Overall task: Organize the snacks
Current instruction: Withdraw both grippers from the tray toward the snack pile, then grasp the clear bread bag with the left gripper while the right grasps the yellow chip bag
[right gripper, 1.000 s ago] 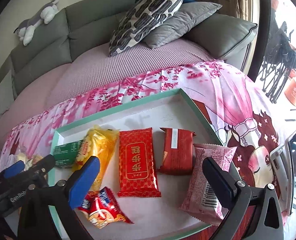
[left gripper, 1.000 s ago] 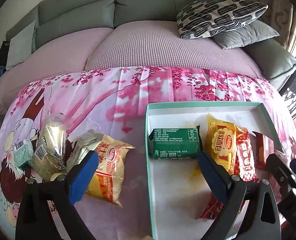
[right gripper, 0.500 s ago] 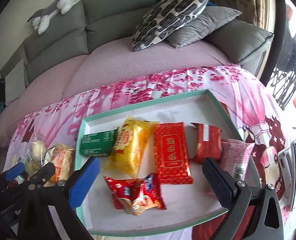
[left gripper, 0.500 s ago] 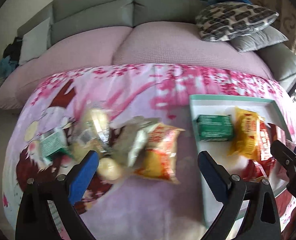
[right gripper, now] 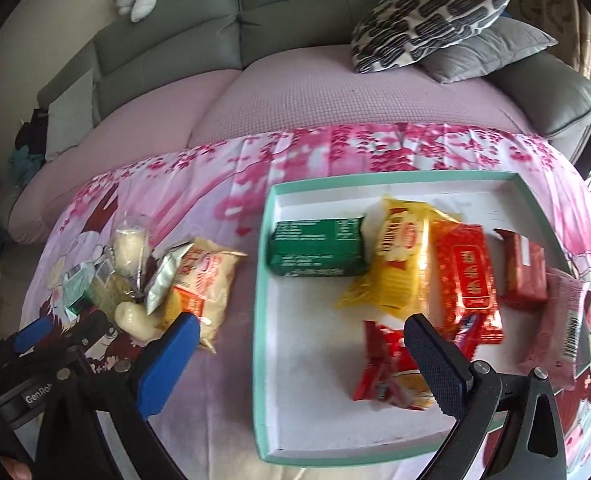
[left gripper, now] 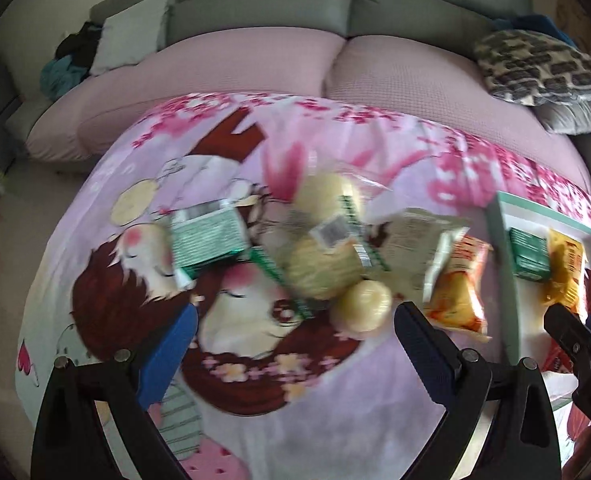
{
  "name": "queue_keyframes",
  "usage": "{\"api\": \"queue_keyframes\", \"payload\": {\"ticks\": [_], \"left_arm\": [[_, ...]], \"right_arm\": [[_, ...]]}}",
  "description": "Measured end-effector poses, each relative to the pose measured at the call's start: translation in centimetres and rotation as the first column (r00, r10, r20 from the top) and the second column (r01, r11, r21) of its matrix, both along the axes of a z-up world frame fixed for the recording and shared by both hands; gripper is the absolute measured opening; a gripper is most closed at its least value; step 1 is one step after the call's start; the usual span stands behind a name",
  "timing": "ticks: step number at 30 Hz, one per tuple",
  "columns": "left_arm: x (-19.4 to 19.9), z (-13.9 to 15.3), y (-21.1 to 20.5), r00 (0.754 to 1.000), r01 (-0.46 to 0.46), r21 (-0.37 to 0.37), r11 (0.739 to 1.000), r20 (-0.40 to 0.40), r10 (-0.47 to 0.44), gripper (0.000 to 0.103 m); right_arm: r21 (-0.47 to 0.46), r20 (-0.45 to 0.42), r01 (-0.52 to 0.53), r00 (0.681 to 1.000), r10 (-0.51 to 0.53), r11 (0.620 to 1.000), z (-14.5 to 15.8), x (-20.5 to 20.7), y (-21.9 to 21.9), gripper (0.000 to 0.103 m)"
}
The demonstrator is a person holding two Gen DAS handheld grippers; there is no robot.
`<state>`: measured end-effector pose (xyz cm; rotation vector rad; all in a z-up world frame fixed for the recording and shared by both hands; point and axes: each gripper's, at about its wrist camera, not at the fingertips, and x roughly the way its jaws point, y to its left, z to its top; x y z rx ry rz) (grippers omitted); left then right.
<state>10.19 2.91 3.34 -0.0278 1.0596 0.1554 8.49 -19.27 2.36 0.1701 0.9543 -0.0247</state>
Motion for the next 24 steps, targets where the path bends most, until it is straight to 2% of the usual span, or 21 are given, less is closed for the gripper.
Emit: {"api": "queue_keyframes", "payload": {"ticks": [11, 17, 24], "left_arm": [[-0.3, -0.4, 4.5, 0.997, -0.078, -0.050, 0.996, 0.001, 0.078, 0.099], [0.6, -0.9, 5.3, 0.996, -0.088, -0.076, 0.993, -0.003, 0.088, 0.099], [1.8, -1.3, 4.2, 0.998, -0.056, -0.110, 0.992, 0.001, 0.056, 0.099]], "right_arm": [[0.018, -0.012, -0.079, 0.997, 0.079, 0.997, -1.6, 0.7, 5.0, 0.103], [-0.004, -0.005, -0.113, 0.994, 0.113, 0.994, -2.3, 1.1, 6.9, 0.102], [-0.006, 0.041, -0.088, 0.995, 0.088, 0.996, -2.0, 1.4, 6.4, 0.089]]}}
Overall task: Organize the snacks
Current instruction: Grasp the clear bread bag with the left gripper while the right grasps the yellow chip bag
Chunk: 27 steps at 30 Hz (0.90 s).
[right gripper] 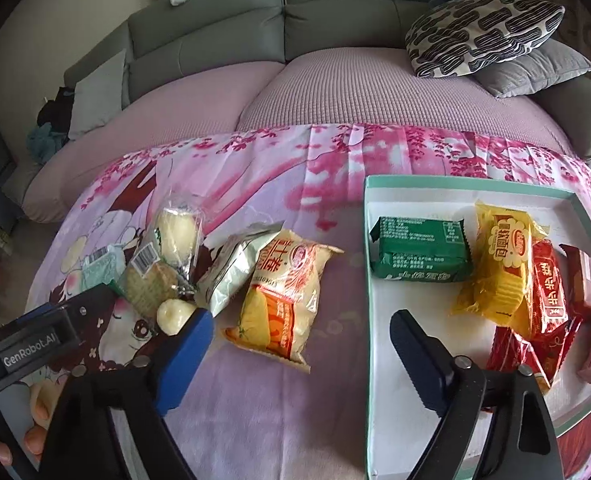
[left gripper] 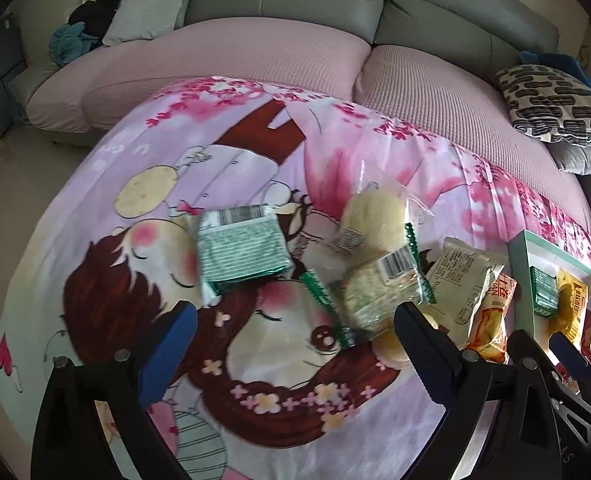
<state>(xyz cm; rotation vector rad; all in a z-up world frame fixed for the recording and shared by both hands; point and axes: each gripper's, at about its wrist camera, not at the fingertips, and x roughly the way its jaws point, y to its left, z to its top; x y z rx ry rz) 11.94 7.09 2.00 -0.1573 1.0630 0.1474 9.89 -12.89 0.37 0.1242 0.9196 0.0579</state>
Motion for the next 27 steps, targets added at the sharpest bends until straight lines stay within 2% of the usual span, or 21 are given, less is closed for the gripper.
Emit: {"api": "queue_keyframes", "payload": {"ticks": [6, 11, 15, 18, 27], "left_arm": [[0.9, -0.5, -0.7, 1.000, 0.003, -0.032, 0.999, -0.012, -0.004, 0.099], [1.8, -0.7, -1.6, 1.000, 0.019, -0.045, 0.999, -0.012, -0.020, 0.099], [2.5, -1.6, -2.1, 0.999, 0.017, -0.061, 0.998, -0.037, -0.019, 0.099], [2.9, -2.5, -2.4, 0.998, 0.008, -0.061, 0.998, -0.060, -0.012, 0.099], [3.4, -3.9, -2.7, 0.997, -0.005, -0.086, 0.996, -0.082, -0.002, 0.098]], "right_arm": [[0.000, 0.008, 0.005, 1.000, -0.005, 1.000, -0.1, 0.7, -0.2, 0.079], [-0.002, 0.020, -0.027, 0.999, 0.027, 1.000, -0.3, 1.2, 0.6, 0.076], [-0.004, 0.020, -0.052, 0.998, 0.052, 0.999, -0.8, 1.5, 1.1, 0.069], [-0.006, 0.006, -0.058, 0.998, 0.058, 0.998, -1.4, 1.8, 1.2, 0.062], [0.033, -0.035, -0.063, 0.997, 0.064, 0.997, -3.4, 2.5, 1.2, 0.055]]}}
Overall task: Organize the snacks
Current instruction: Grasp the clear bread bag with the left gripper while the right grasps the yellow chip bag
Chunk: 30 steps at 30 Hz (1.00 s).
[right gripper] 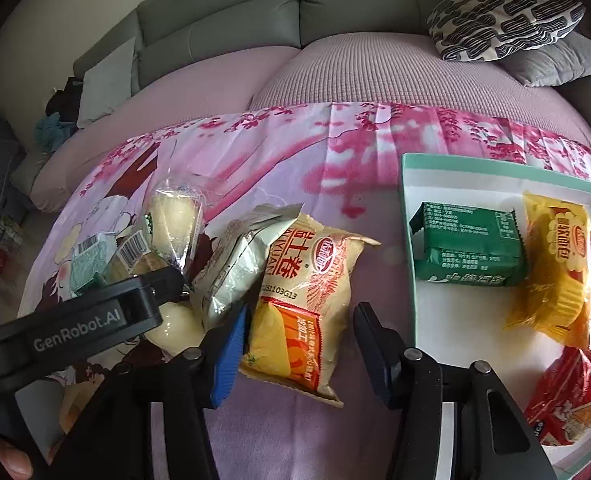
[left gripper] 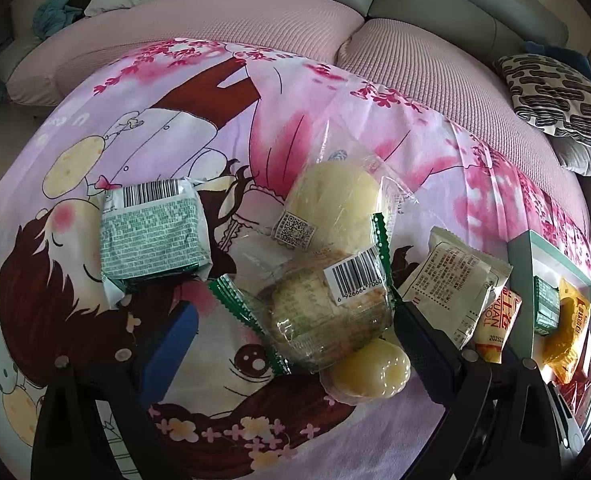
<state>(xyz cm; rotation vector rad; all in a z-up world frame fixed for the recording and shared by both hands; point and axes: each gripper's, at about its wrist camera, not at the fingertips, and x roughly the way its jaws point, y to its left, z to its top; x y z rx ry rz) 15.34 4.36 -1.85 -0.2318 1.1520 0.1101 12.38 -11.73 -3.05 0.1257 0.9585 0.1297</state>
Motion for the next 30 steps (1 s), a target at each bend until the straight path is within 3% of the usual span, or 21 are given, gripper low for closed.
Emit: {"api": "queue_keyframes", "payload": {"ticks": [3, 9, 14, 21, 30], "left_arm": [[0.1, -0.2, 0.0, 1.000, -0.005, -0.013, 1.000, -0.003, 0.004, 0.093], [0.1, -0.1, -0.3, 1.000, 0.011, -0.058, 0.998, 0.005, -0.011, 0.073], [0.1, 0.0, -0.6, 1.000, 0.024, -0.054, 0.998, 0.011, -0.023, 0.062], [-0.6, 0.5, -0.6, 0.999, 0.029, -0.039, 0.999, 0.020, -0.029, 0.056], [-1.1, 1.8, 0.0, 0.999, 0.019, -0.042, 0.999, 0.044, -0.017, 0.055]], "right_arm": [[-0.021, 0.006, -0.005, 1.000, 0.005, 1.000, -0.3, 0.0, 0.3, 0.055], [-0.067, 0.023, -0.013, 1.000, 0.014, 0.998, -0.6, -0.1, 0.8, 0.054], [-0.071, 0.030, -0.009, 0.999, 0.012, 0.997, -0.6, -0.2, 0.7, 0.052], [-0.077, 0.039, 0.007, 0.999, -0.004, 0.997, -0.5, -0.2, 0.3, 0.041], [-0.076, 0.052, 0.029, 0.998, -0.025, 0.997, 0.1, -0.6, -0.1, 0.038]]}}
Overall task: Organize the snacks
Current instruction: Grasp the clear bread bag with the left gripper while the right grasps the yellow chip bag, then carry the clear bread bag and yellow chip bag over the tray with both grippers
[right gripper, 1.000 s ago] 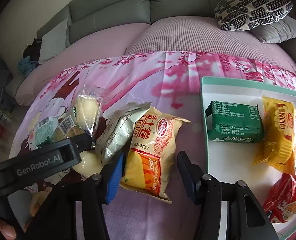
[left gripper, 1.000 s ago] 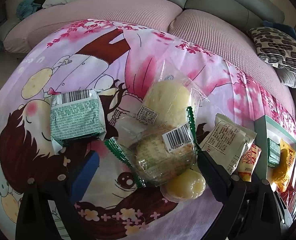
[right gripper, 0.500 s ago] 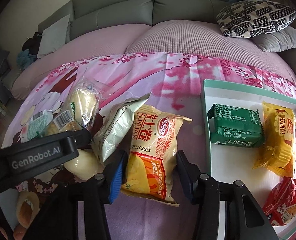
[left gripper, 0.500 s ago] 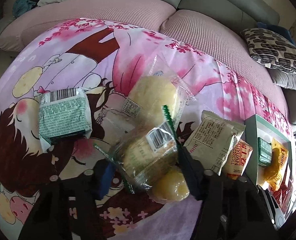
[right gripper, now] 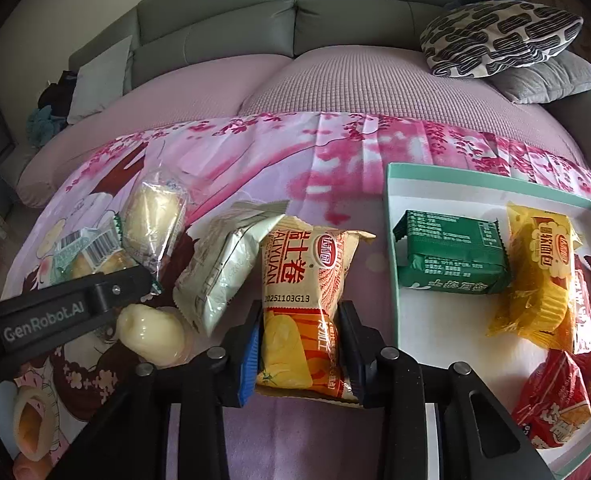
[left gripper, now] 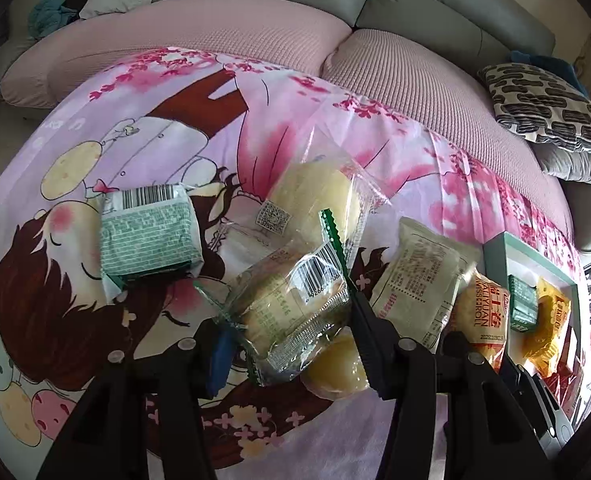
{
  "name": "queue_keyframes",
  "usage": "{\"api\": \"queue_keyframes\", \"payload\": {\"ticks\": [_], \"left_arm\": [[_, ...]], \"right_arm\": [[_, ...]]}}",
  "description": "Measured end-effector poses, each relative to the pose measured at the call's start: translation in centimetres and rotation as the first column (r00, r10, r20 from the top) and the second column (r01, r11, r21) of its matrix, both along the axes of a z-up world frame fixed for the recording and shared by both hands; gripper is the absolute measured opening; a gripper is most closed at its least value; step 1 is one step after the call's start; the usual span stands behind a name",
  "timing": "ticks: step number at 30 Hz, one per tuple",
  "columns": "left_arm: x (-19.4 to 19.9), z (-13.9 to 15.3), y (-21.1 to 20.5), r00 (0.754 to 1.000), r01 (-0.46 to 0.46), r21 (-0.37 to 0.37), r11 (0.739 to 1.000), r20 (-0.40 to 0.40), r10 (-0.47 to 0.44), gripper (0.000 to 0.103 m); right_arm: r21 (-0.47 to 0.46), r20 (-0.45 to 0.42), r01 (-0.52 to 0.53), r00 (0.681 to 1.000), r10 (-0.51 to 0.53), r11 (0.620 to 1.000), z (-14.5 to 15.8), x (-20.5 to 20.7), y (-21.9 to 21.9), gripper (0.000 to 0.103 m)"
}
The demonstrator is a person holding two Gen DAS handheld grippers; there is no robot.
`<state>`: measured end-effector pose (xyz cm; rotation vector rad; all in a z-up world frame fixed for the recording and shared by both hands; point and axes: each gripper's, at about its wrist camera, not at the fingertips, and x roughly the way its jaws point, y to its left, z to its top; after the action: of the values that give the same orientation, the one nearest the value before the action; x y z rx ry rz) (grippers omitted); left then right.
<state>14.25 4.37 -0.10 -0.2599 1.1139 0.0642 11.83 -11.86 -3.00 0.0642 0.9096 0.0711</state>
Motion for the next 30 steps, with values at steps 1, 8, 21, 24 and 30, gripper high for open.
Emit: {"api": "queue_keyframes", "payload": {"ticks": [1, 8, 21, 24, 30], "left_arm": [[0.0, 0.2, 0.0, 1.000, 0.001, 0.000, 1.000, 0.005, -0.001, 0.055], [-0.4, 1.9, -0.5, 0.999, 0.016, -0.009, 1.000, 0.047, -0.015, 0.055], [-1.4, 4.4, -2.4, 0.992, 0.051, -0.003, 0.999, 0.113, -0.050, 0.055], [-1.6, 4.6, -3.1, 0.992, 0.058, -0.004, 0.998, 0.117, -0.058, 0.055], [-1.8, 5.1, -5.1, 0.987, 0.097, 0.007, 0.995, 0.126, -0.097, 0.055]], "right_arm": [[0.001, 0.005, 0.003, 1.000, -0.003, 1.000, 0.2, 0.0, -0.1, 0.038], [0.005, 0.056, 0.014, 0.998, -0.014, 1.000, 2.1, -0.8, -0.5, 0.038], [0.018, 0.088, 0.024, 0.996, -0.025, 1.000, 4.3, -2.0, -1.4, 0.038], [0.023, 0.094, 0.038, 0.995, -0.040, 0.999, 4.7, -2.2, -2.1, 0.038], [0.039, 0.102, 0.076, 0.992, -0.080, 0.996, 5.4, -2.6, -4.0, 0.038]]}}
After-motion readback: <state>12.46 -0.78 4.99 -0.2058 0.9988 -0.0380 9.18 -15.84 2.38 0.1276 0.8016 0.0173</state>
